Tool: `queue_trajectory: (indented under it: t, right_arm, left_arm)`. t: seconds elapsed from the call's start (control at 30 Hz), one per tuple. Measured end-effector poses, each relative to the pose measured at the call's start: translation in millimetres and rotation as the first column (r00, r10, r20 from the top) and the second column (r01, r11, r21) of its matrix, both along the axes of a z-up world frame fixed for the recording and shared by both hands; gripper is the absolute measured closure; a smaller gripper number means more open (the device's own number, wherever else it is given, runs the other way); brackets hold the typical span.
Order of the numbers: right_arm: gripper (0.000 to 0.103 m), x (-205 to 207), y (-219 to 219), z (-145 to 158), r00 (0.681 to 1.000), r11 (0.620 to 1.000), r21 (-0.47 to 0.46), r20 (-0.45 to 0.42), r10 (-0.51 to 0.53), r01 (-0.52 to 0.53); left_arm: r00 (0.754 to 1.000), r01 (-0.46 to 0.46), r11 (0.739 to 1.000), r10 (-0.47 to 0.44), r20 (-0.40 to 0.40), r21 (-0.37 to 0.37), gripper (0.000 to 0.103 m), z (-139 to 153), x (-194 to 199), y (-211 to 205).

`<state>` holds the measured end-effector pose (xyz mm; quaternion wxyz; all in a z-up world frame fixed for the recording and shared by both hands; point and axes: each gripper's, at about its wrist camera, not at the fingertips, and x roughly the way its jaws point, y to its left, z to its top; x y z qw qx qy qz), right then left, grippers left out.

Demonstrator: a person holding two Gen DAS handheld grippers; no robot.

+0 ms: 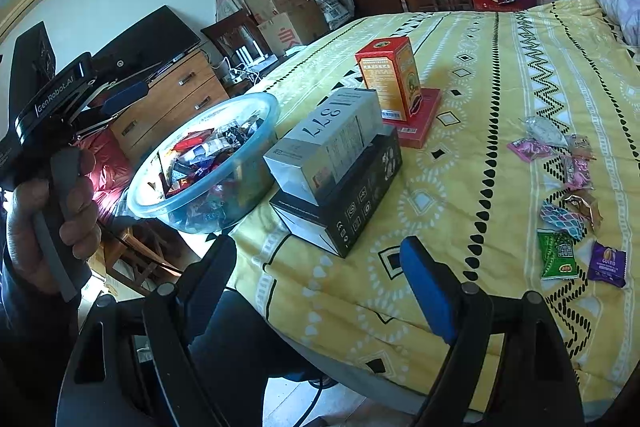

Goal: Organize snacks
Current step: 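Move both grippers back from the bowl toward the snacks on the bed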

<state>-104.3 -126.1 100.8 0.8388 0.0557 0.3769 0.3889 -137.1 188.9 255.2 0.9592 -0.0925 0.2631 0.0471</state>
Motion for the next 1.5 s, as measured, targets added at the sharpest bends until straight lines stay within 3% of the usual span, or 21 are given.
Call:
queue_trajectory:
  t: [0.63,0.8,0.93,1.0,1.07,1.2,1.43,1.5]
  right_arm:
    - [0.017,13.1,-8.3,-21.1,0.998,1.0,-0.011,-0.052,-0.023,0.023]
    - [0.017,13.1,-10.9,-18.1,0.999,0.999,-0.018,-0.03,-0.029,0.029]
    - [0.017,12.4,-19.4,-0.6,0.995,0.995,-0.064,0.07,-0.066,0.07]
    - [0.011,11.4,-25.7,13.0,0.986,0.992,-0.08,0.137,-0.09,0.102]
    - [0.0,10.0,-33.5,31.5,0.965,0.983,-0.099,0.23,-0.126,0.152]
    - [0.0,9.6,-48.2,60.8,0.912,0.961,-0.143,0.375,-0.167,0.235]
    - [0.0,11.4,-91.6,79.8,0.827,0.929,-0.167,0.527,-0.198,0.329]
    - [0.0,16.9,-113.3,77.7,0.82,0.914,-0.166,0.52,-0.239,0.371]
  left_arm:
    - [0.999,0.013,1.0,-0.013,-0.044,-0.003,0.015,-14.3,8.2,-11.7]
    - [0.999,0.01,1.0,-0.011,-0.047,-0.005,0.015,-13.7,7.4,-13.2]
    - [0.998,0.015,1.0,-0.015,-0.053,-0.001,0.014,-15.0,6.3,-17.2]
    - [0.998,0.021,1.0,-0.021,-0.06,0.003,0.014,-16.6,7.6,-20.8]
    - [0.998,0.028,1.0,-0.028,-0.064,0.004,0.014,-17.2,9.0,-24.0]
    - [0.997,0.041,0.999,-0.04,-0.07,0.012,0.014,-18.2,12.0,-33.0]
    - [0.994,0.08,0.997,-0.079,-0.074,0.014,0.012,-22.5,20.9,-56.8]
    - [0.99,0.107,0.994,-0.105,-0.091,0.017,0.011,-29.1,26.6,-70.0]
